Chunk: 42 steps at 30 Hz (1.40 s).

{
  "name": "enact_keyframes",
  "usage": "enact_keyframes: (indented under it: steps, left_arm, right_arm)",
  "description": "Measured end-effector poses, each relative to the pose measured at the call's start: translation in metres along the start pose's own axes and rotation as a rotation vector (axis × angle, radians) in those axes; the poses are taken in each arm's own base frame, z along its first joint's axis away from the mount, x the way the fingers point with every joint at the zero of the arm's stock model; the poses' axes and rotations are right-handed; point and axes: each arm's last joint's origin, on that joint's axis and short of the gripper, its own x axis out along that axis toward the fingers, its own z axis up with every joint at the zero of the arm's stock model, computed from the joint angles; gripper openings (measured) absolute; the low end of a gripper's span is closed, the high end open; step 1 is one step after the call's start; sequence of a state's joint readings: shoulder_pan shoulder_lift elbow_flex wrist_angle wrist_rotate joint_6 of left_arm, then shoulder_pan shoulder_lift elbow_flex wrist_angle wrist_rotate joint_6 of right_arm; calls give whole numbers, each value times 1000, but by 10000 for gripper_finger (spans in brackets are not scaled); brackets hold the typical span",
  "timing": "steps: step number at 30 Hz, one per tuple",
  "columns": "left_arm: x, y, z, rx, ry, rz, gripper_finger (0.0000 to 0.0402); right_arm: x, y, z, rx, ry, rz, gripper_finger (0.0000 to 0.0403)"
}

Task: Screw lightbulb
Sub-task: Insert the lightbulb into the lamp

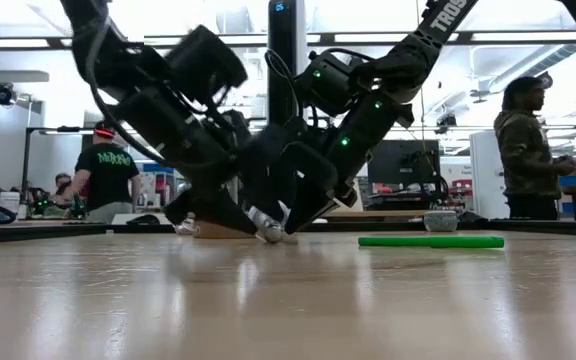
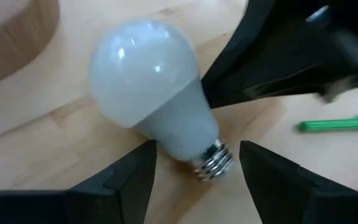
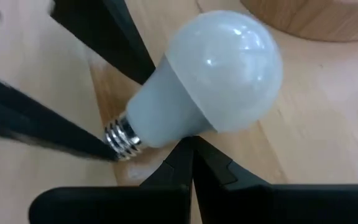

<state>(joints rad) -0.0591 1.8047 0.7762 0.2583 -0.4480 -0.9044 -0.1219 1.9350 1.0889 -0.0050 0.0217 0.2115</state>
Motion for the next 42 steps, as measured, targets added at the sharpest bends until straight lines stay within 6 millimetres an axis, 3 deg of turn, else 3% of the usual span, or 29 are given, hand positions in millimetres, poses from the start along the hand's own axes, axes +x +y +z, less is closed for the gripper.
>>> enact_keyframes:
  steps: [7, 18, 22, 29, 31, 34, 42]
  left_arm:
    - [17, -10, 1, 7, -2, 19, 224]
    - [5, -10, 9, 164, 93, 87, 214]
    - [5, -6, 10, 212, 115, 107, 178]
    - [5, 2, 6, 261, 146, 125, 72]
    - [4, 3, 4, 268, 147, 127, 63]
    - [0, 1, 2, 284, 149, 118, 3]
    - [-28, -8, 3, 294, 175, 92, 4]
  right_arm:
    - [4, -5, -7, -21, 44, -3, 0]
    - [11, -3, -8, -51, 26, 33, 0]
    - [11, -4, -9, -38, 37, 30, 0]
    - [9, -4, -9, -34, 47, 34, 0]
    - [7, -4, -10, -40, 57, 35, 0]
    - [1, -4, -9, -47, 74, 36, 0]
    - [-17, -10, -7, -59, 95, 15, 0]
